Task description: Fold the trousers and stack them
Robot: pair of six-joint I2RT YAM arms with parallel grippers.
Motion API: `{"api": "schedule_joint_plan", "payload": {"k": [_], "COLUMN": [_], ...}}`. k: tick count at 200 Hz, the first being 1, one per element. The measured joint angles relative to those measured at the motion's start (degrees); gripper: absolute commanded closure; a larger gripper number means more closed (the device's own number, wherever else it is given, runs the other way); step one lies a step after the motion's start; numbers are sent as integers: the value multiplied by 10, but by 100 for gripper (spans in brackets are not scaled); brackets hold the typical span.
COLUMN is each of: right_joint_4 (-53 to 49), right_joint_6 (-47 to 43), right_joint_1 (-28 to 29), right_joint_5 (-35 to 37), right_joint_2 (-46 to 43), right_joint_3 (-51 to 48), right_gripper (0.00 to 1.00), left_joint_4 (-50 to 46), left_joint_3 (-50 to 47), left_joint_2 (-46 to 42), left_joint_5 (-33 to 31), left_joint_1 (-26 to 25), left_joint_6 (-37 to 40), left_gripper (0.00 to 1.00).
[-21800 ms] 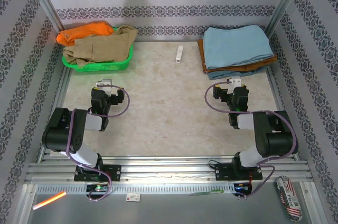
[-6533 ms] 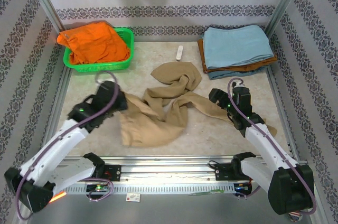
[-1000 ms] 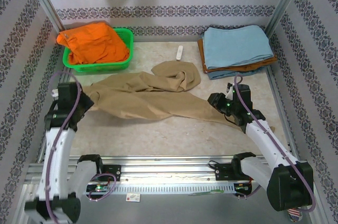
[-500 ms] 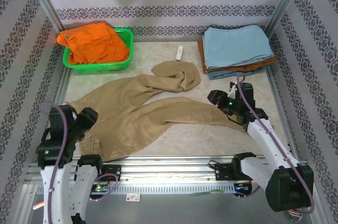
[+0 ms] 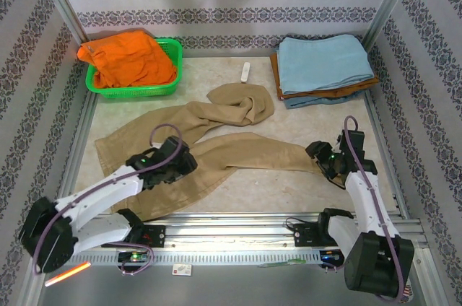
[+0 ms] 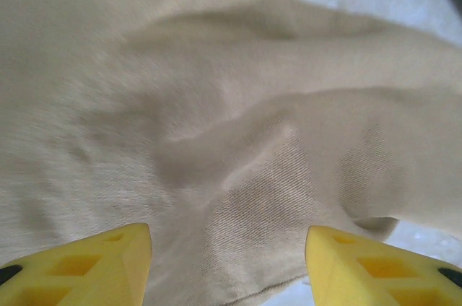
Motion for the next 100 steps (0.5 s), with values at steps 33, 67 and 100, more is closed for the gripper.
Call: {"api": "schedule_joint_plan", "payload": {"k": [33,67,100], "right_joint_4": [-40,-43,-8], "right_joint_6": [-4,-1,2], "right_joint_1": [0,0,0], "right_joint_5": [7,7,8], "right_joint_2": [-10,28,116], "right_joint_3": [-7,-18,-16], "right_gripper": [39,38,48], "left_joint_4": [55,67,66], "left_joint_3": [-64,-106,-152], "left_joint_2": [34,-28,-104], "left_joint_5": [-17,-46,-63], "left_joint_1": [-23,-23,-12], "left_joint_6": [-55,-82,-87], "left_gripper": [41,40,39]}}
